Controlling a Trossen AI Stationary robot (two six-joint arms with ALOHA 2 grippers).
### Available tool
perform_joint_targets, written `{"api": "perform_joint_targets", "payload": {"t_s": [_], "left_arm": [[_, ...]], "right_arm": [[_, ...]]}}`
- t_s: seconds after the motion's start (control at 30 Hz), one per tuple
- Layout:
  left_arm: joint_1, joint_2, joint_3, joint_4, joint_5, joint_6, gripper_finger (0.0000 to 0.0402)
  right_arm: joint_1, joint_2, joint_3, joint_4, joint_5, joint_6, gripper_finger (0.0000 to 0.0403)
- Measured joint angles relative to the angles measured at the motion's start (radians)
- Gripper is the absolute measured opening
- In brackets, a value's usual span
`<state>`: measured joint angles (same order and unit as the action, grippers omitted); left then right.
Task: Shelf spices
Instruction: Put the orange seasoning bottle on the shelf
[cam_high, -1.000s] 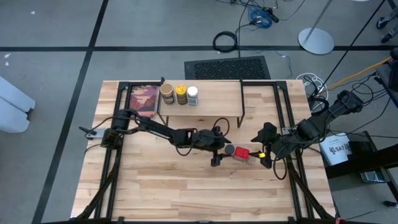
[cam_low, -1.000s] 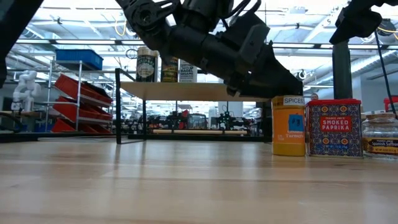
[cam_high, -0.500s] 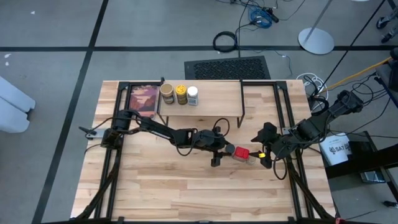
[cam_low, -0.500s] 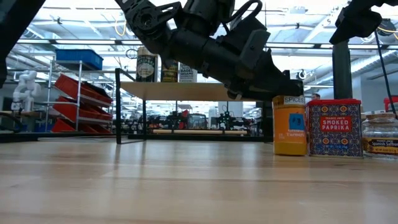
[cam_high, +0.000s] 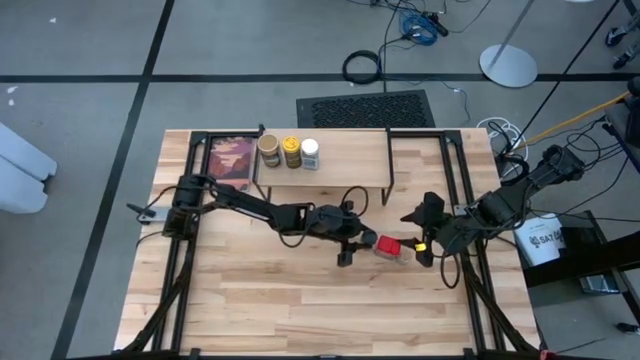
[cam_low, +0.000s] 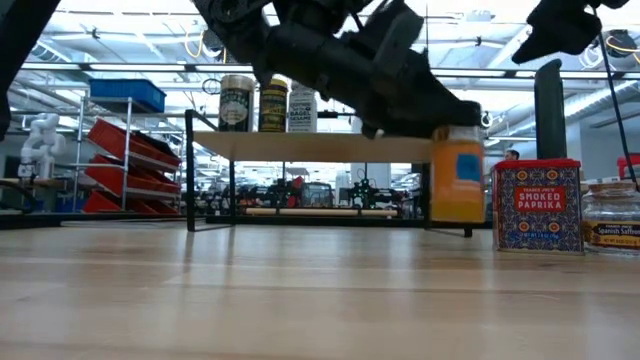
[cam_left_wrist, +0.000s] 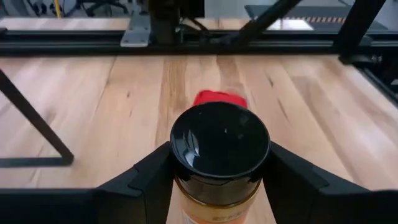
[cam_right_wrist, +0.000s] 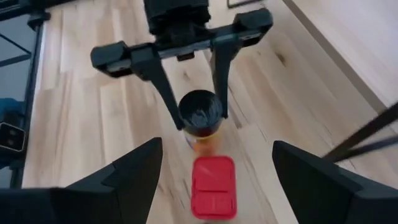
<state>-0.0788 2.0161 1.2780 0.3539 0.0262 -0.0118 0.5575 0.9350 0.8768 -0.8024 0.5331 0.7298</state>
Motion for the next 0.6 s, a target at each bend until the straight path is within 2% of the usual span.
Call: {"api": "perform_joint_targets", "payload": {"t_s": [0.17,0.37,0.5,0.6], "left_arm": [[0.0,-0.072,-0.001,-0.063,0.001,0.001,0.0208],[-0.002,-0.17,-0.001,-0.116,0.0,0.027,0.0208],[-0.002,-0.245,-0.001,-0.135,-0.001,0.033,0.0208],[-0.002,-0.295,-0.001,-0.162,-0.002,0.046,0.0208]], "right_arm": [[0.001,0.014,0.0,0.065,0.001,-0.077,0.0293],[-0.001,0.035,-0.084,0.135,0.107,-0.149,0.0296],[-0.023,0.012,-0.161,0.288,0.111,-0.2,0.031],[-0.048,-0.005,-0.198,0.446,0.067,-0.272,0.0322]]}}
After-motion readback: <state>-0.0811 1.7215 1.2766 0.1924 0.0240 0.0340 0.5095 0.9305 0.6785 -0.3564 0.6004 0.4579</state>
